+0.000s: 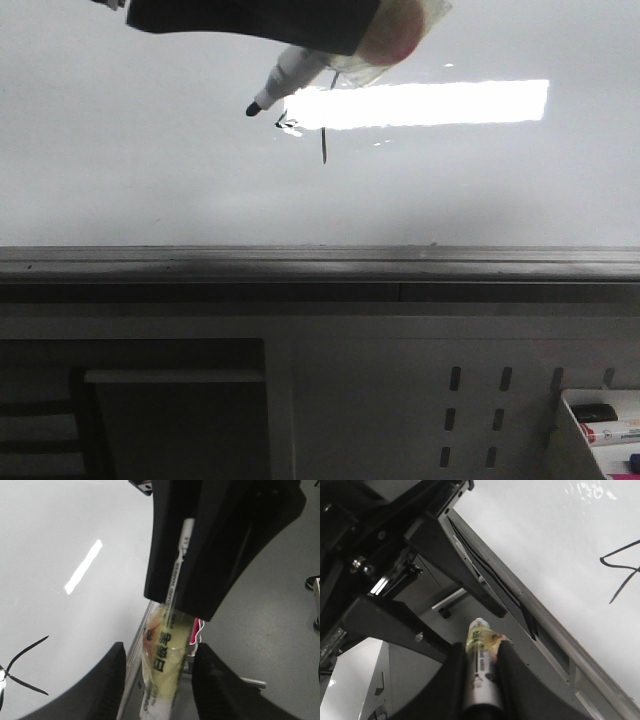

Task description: Write number 4 on whiteboard

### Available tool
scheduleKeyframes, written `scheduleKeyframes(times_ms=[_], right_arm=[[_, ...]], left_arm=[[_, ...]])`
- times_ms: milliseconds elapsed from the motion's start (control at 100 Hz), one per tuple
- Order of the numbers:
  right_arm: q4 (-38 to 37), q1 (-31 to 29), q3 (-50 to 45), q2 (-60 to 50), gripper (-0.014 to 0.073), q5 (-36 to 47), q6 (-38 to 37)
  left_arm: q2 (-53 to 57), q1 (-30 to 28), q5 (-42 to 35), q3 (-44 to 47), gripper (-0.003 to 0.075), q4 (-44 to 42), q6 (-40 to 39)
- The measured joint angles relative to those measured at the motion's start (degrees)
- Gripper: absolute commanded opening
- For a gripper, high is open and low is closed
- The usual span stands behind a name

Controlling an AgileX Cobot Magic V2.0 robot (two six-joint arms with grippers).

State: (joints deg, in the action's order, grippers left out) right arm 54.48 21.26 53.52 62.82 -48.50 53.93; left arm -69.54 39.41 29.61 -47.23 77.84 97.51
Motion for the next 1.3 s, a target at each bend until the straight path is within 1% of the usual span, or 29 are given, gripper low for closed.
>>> scheduleKeyframes(times_ms=[180,230,380,460,1000,1070,1200,1300], right_arm=[[0.1,0.0,0.6,0.0,-0.0053,-0.8,0.4],[0.1,0.0,0.6,0.0,-0.0053,-1.0,0.4],[0.1,0.0,0.6,0.0,-0.0053,-1.1,0.4],[0.1,0.0,0.6,0.0,-0.0053,-1.1,0.4],[0.0,0.0,0.6,0.0,-0.0053,-1.3,0.6],[0.0,0.0,0.6,0.0,-0.0053,-1.3,0.6],[-0.2,0.0,0.6,0.0,-0.0053,-1.4,0.6],[-0.7,1.7,0.6,0.0,-0.0053,-1.2,0.6]], left_arm=[[-0.8,0.0,0.5,0.0,0.0289,-0.8,0.0],[-1.0,0.0,0.7,0.0,0.0266,-0.9,0.0],[-1.0,0.0,0.8,0.0,0.0157,-0.9,0.0],[-1.0,0.0,0.9,0.0,0.0136,-0.9,0.0],[-1.0,0.0,0.9,0.0,0.0144,-1.1,0.0],[-1.0,0.0,0.9,0.0,0.0171,-1.1,0.0],[-1.0,0.0,0.9,0.0,0.0266,-1.1,0.0],[-1.0,0.0,0.8,0.0,0.0274,-1.2,0.0]])
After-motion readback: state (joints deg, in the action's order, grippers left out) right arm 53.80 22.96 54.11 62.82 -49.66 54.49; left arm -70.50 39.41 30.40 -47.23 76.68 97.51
